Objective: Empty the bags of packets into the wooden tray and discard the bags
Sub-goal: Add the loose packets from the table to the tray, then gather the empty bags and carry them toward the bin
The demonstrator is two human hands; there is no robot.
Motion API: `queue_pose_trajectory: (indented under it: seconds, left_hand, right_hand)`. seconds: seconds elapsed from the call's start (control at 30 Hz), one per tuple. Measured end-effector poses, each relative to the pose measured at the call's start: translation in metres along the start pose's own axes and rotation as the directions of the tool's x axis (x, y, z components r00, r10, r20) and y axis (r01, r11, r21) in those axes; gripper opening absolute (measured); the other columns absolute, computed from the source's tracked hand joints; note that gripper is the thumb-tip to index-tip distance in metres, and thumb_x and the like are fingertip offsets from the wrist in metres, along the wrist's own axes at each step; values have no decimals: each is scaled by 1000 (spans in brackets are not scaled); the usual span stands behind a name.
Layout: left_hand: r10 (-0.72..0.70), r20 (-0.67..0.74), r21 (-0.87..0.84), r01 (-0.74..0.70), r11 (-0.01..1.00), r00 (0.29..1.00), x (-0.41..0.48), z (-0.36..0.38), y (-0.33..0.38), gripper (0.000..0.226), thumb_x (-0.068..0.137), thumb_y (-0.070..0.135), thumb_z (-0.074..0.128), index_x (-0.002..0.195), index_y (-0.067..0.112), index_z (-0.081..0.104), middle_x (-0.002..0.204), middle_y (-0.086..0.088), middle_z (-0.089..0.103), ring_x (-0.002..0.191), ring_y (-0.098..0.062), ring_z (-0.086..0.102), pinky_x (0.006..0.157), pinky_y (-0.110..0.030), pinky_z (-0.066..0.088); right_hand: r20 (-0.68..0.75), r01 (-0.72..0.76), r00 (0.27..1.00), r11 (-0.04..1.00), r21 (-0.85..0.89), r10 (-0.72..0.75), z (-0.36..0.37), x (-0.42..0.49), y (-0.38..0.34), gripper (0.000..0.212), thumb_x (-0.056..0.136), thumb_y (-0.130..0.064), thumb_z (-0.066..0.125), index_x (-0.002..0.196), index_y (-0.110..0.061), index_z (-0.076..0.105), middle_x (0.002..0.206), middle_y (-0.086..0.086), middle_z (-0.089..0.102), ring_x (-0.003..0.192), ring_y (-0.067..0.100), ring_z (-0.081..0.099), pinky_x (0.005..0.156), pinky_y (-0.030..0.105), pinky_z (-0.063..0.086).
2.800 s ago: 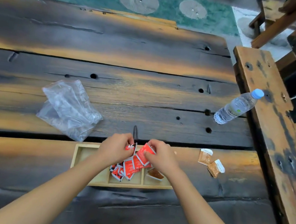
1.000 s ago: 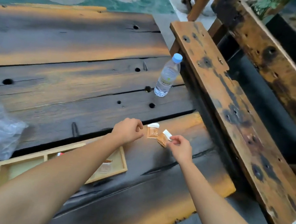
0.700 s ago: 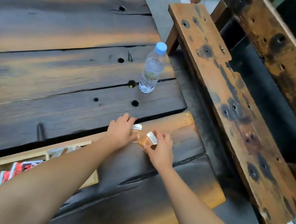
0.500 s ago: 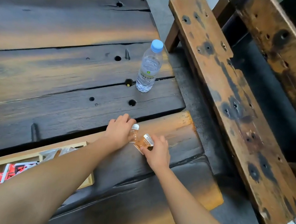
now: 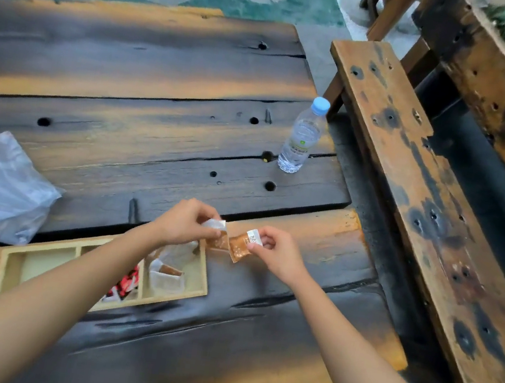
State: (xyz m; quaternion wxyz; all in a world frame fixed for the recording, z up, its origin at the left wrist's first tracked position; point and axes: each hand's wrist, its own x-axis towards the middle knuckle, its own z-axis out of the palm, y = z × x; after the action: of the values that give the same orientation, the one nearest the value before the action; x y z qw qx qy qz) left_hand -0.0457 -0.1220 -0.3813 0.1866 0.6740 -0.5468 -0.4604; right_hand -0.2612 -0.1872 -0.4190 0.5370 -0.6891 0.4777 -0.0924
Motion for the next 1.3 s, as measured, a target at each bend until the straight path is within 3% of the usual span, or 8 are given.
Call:
queue_pose_trajectory:
  seconds: [0.1, 0.23, 0.37, 0.47, 0.67, 0.77, 1.13, 1.3]
  left_hand:
    - [-44, 15, 85, 43, 995, 999, -43, -8, -21, 5, 80, 26, 71, 82, 22, 74, 83, -2, 69, 71, -13, 59, 72, -35, 47]
    - [-50, -12, 154, 51, 987, 999, -80, 2, -45, 27, 86, 38, 62, 80, 15, 74, 79, 3, 57, 72, -14, 54, 70, -33, 43]
    - [-16, -208, 344, 88, 935, 978, -95, 23, -63, 24, 88, 42, 56, 99, 28, 73, 89, 6, 58, 89, -17, 59, 66, -27, 37]
    - [42, -287, 420, 86, 903, 957, -97, 34, -70, 23, 89, 41, 55, 105, 33, 70, 100, 8, 64, 96, -16, 61, 67, -26, 37]
    - [19, -290, 565, 155, 810, 957, -95, 45, -82, 23, 89, 39, 52, 74, 25, 61, 84, -1, 72, 87, -23, 65, 70, -32, 35]
    - [-31, -291, 590, 204, 781, 956, -91, 48, -88, 26, 90, 39, 50, 79, 22, 66, 85, 2, 73, 89, -20, 64, 79, -34, 36]
    - [-122, -347, 485, 289, 825, 930, -82, 34, -88, 22, 82, 46, 60, 97, 31, 65, 95, 7, 71, 97, -14, 61, 87, -34, 37]
    - [-163, -585, 50, 237, 970, 794, -112, -2, -100, 18, 80, 47, 62, 85, 31, 67, 81, 16, 69, 76, -1, 60, 71, -27, 49]
  right_hand:
    - [121, 102, 988, 992, -74, -93, 21, -2, -25, 24, 80, -5, 71, 73, -26, 62, 64, -14, 58, 54, -7, 51, 57, 6, 39]
    - [248, 225, 955, 941, -253, -162, 46, -5, -42, 27, 81, -6, 70, 69, -27, 58, 61, -15, 51, 55, -4, 48, 56, 9, 37]
    - [304, 287, 941, 828, -482, -149, 63, -9, -48, 12, 83, -15, 66, 75, -24, 62, 73, -9, 57, 72, 14, 56, 68, 33, 49]
    - [306, 312, 941, 729, -609, -147, 73, -13, -50, 5, 84, -22, 64, 80, -25, 62, 77, -12, 57, 78, 16, 56, 66, 32, 48]
    - [324, 343, 934, 621, -704, -149, 94, -13, -52, 6, 88, -23, 59, 90, -24, 64, 88, -5, 65, 89, 23, 62, 66, 30, 42]
    - [341, 335, 934, 581, -742, -103, 100, -11, -47, 11, 88, -20, 57, 95, -24, 64, 100, 0, 70, 94, 26, 63, 72, 32, 44]
    - [249, 211, 968, 651, -729, -35, 108, -3, -43, 8, 79, -26, 56, 83, -33, 54, 91, -9, 67, 87, 18, 61, 65, 28, 40]
    - [362, 169, 922, 706, -688, 133, 101, 16, -58, 8, 75, -35, 63, 80, -31, 66, 82, -13, 69, 81, 8, 63, 68, 29, 48]
